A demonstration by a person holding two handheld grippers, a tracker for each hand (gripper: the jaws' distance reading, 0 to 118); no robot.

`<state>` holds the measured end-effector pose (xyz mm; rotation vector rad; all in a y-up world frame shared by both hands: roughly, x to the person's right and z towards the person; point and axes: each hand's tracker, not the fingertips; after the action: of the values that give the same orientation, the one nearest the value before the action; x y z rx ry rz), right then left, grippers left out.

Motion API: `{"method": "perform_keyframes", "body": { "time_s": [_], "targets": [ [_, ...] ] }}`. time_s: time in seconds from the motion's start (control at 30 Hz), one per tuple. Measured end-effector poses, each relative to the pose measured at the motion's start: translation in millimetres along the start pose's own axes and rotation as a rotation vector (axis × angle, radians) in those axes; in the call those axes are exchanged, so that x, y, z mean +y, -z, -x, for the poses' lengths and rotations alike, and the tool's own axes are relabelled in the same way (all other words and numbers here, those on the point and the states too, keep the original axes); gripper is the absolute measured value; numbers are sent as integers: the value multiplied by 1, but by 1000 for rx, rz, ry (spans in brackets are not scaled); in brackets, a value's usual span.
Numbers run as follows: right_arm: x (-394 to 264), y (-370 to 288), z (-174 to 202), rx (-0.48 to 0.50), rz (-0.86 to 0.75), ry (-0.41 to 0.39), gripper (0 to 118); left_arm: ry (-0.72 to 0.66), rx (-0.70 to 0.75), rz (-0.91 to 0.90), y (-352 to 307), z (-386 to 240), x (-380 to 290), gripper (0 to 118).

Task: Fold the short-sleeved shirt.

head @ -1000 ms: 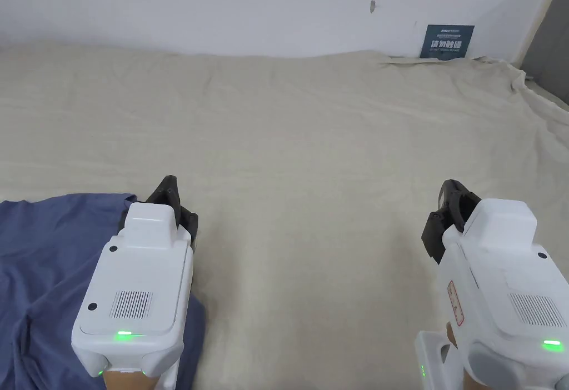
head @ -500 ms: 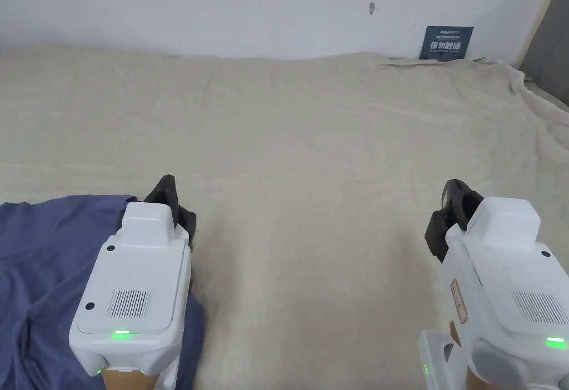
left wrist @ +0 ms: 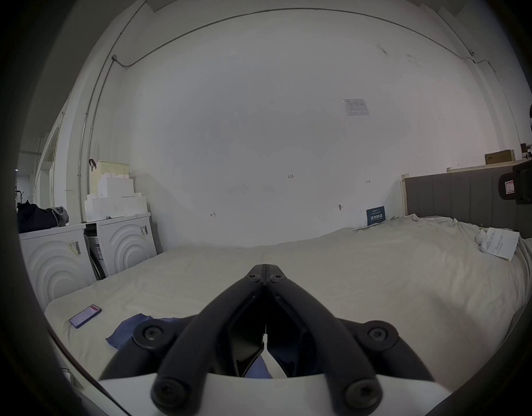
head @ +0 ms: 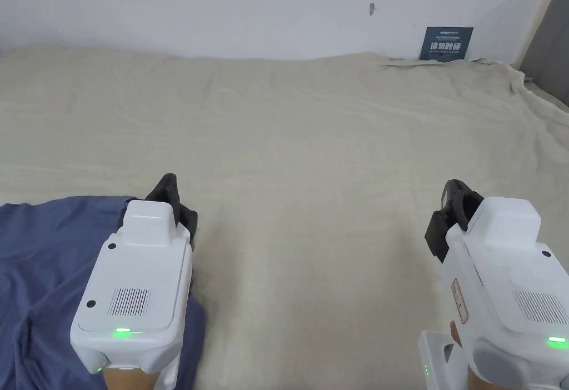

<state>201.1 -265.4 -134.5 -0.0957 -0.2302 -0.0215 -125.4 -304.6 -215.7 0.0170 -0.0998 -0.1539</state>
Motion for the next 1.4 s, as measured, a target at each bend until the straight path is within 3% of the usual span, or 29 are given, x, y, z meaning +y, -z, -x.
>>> {"method": "perform_keyframes", "body": {
  "time_s": [0.27, 0.57, 1.4],
  "targets": [
    [0, 1, 3, 5, 0, -10, 0, 4, 13, -1, -2, 4, 0, 0],
    [4, 13, 33, 71, -9, -27, 0, 3, 81, 3, -8, 36, -3, 0],
    [2, 28, 208, 479, -10, -47, 0, 10, 522, 71, -105, 201, -19, 0]
  ]
}}
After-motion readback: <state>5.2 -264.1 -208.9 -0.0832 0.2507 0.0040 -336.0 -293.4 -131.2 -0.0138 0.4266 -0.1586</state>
